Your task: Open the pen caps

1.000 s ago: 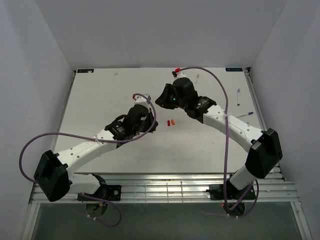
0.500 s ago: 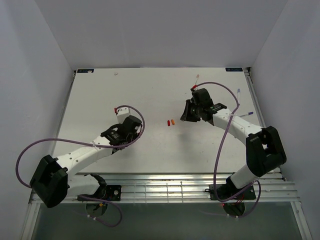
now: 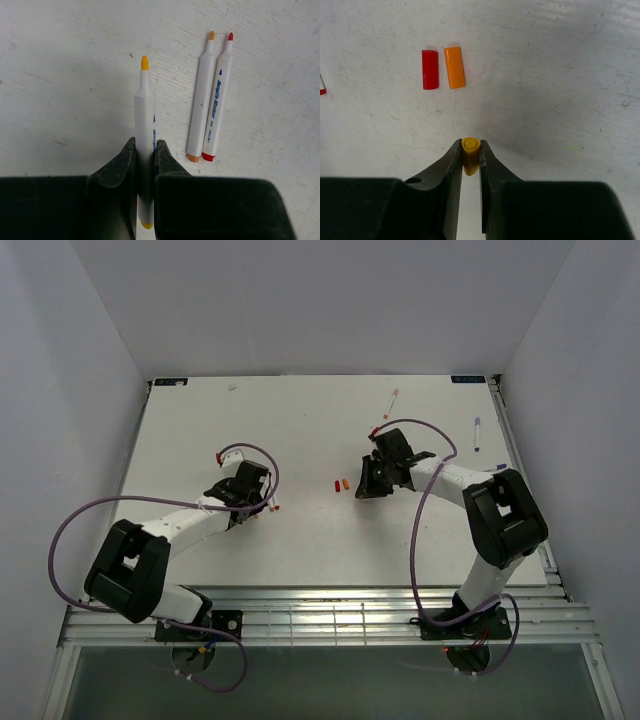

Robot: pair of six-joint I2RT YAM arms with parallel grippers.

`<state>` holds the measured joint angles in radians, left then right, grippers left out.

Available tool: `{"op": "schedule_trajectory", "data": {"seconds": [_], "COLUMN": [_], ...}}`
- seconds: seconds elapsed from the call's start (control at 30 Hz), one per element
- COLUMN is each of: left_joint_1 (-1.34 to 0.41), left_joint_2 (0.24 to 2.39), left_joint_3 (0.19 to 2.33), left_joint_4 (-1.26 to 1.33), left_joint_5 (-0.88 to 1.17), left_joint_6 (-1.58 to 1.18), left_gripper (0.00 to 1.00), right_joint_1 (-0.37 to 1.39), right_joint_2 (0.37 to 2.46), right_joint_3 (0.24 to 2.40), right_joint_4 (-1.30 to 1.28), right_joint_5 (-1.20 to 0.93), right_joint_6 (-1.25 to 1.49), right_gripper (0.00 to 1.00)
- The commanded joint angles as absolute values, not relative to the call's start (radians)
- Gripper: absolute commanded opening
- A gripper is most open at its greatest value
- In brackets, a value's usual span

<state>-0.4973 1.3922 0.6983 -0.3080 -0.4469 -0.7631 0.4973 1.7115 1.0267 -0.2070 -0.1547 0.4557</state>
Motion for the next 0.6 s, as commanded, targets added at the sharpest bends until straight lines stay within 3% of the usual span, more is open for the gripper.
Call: {"op": "schedule_trajectory", "data": {"seconds": [0.0,0.37,0.43,0.57], "left_joint_1": [-0.483,-0.454,-0.448,-0.436], "left_joint_2": [1.422,1.509,1.519,1.543], "left_joint_3": [0.712,0.704,0.709,0.716], "left_joint_4": [-0.223,-0.126,-0.123,-0.112], "left_joint_5": [-0.407,-0.368,-0.374,-0.364], "left_joint_6": [-0.73,-0.709,-0.706,-0.698], "left_gripper": [0.17,0.2,0.27,0.33], "right_joint_1": [0.494,0.466,0.457,0.453], "right_joint_2": [1.744,1.819,1.828,1.845], "right_joint_3": [1.069,1.104,1.111,1.121], "right_joint_4": [-0.178,-0.158,-0.156,-0.147], "right_joint_5": [-0.173,-0.198,-0.209,-0.219], "right_joint_6": [0.428,0.42,0.42,0.417], "right_gripper": [0.08,0.08,0.08,0.08]}}
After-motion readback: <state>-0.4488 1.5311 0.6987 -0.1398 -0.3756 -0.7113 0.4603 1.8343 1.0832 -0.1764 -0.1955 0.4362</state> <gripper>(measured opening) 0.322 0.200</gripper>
